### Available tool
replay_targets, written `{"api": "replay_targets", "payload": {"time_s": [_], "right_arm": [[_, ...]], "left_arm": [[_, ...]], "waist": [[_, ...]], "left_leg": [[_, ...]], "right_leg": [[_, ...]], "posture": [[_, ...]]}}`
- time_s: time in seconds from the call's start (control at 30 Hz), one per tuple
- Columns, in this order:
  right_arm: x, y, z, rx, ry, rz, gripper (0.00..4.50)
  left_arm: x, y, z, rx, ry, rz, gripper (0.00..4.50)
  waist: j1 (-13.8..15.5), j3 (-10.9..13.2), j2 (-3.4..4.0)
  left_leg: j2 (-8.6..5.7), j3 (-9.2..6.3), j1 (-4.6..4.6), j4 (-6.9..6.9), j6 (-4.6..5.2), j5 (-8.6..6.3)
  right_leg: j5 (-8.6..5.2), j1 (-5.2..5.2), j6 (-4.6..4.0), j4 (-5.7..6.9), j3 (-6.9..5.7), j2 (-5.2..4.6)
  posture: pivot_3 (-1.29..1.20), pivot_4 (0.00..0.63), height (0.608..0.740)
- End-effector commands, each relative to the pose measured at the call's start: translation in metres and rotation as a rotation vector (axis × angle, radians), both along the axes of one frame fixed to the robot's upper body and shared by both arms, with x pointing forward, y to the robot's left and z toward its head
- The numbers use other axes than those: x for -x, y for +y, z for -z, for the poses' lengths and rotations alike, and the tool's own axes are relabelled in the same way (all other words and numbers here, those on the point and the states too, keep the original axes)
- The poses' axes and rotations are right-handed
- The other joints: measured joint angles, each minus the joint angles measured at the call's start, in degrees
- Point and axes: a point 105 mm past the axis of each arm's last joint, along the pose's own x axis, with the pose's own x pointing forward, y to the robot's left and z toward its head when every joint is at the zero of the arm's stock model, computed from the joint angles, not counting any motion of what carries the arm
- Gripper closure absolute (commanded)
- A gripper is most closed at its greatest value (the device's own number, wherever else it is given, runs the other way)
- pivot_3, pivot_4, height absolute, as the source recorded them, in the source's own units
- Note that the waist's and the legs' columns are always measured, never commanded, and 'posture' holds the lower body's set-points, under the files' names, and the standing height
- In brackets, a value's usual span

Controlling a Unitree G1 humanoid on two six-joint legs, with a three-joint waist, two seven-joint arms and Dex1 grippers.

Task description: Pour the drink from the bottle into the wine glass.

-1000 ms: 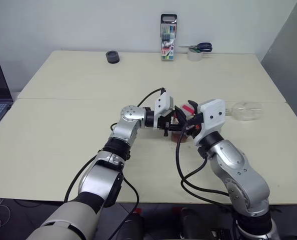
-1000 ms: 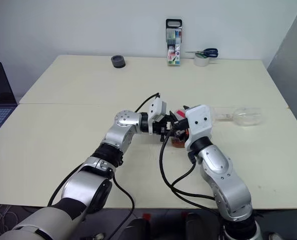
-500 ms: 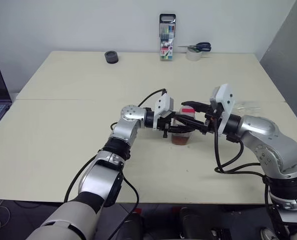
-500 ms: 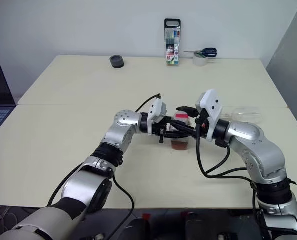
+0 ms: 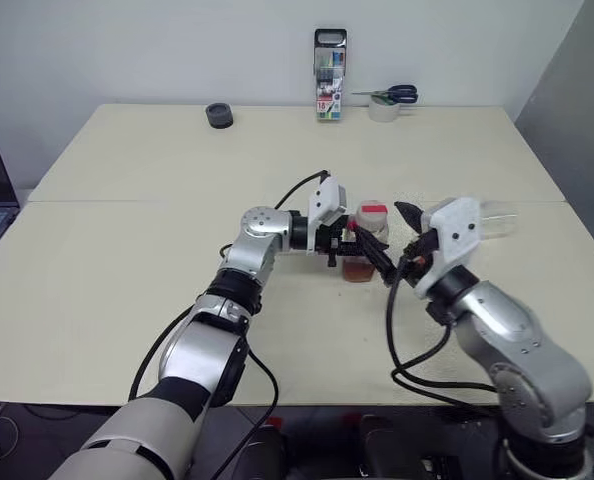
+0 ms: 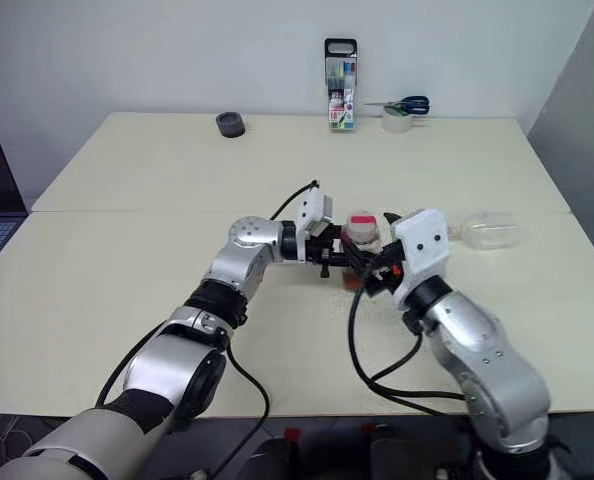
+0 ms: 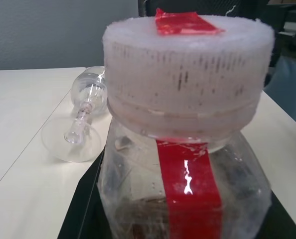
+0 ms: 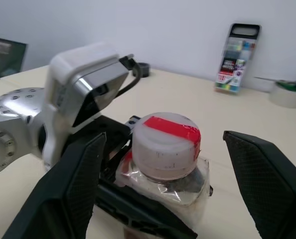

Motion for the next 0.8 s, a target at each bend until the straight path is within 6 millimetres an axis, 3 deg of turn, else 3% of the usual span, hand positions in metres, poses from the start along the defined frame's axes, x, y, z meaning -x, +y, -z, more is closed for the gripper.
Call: {"api": "replay_targets", "payload": {"time_s": [0.03,0.47,0.57,0.7,0.8], "right_arm": [[-0.001,0.008,-0.010,-0.024,-0.067,0.055,0.50],[-0.018,0.011,-0.017,-0.116,-0.120,0.168,0.50],[-0.018,0.011,-0.017,-0.120,-0.127,0.172,1.13],[-0.018,0.013,-0.018,-0.121,-0.134,0.167,2.52],[-0.017,0.015,-0.016,-0.113,-0.130,0.149,2.61]], "left_arm": [[0.000,-0.006,-0.020,0.034,-0.069,0.018,2.79],[0.002,-0.008,-0.017,0.029,-0.075,0.028,2.79],[0.001,-0.007,-0.017,0.029,-0.074,0.025,2.79],[0.001,-0.007,-0.017,0.027,-0.075,0.025,2.79],[0.002,-0.007,-0.017,0.026,-0.073,0.026,2.79]], "waist": [[-0.06,0.00,0.00],[-0.19,-0.01,0.01],[-0.19,-0.01,0.01],[-0.20,-0.01,0.02],[-0.20,-0.01,0.02]], "left_leg": [[0.00,0.00,0.00,0.00,-0.01,0.01],[0.00,0.02,-0.02,-0.02,0.01,0.00],[-0.01,0.02,-0.02,-0.01,0.01,0.00],[0.00,0.02,-0.03,-0.01,0.01,-0.01],[-0.01,0.03,-0.04,-0.01,0.01,-0.01]], "right_leg": [[0.00,0.00,0.00,-0.01,0.00,0.00],[0.00,-0.06,-0.01,0.01,0.01,-0.01],[0.01,-0.06,-0.01,0.02,0.01,-0.01],[0.01,-0.09,-0.01,0.04,0.02,-0.01],[0.01,-0.10,-0.01,0.06,0.03,-0.01]], "posture": [[0.00,0.150,0.740],[0.00,0.150,0.740],[0.00,0.150,0.740],[0.00,0.150,0.740],[0.00,0.150,0.740]]}}
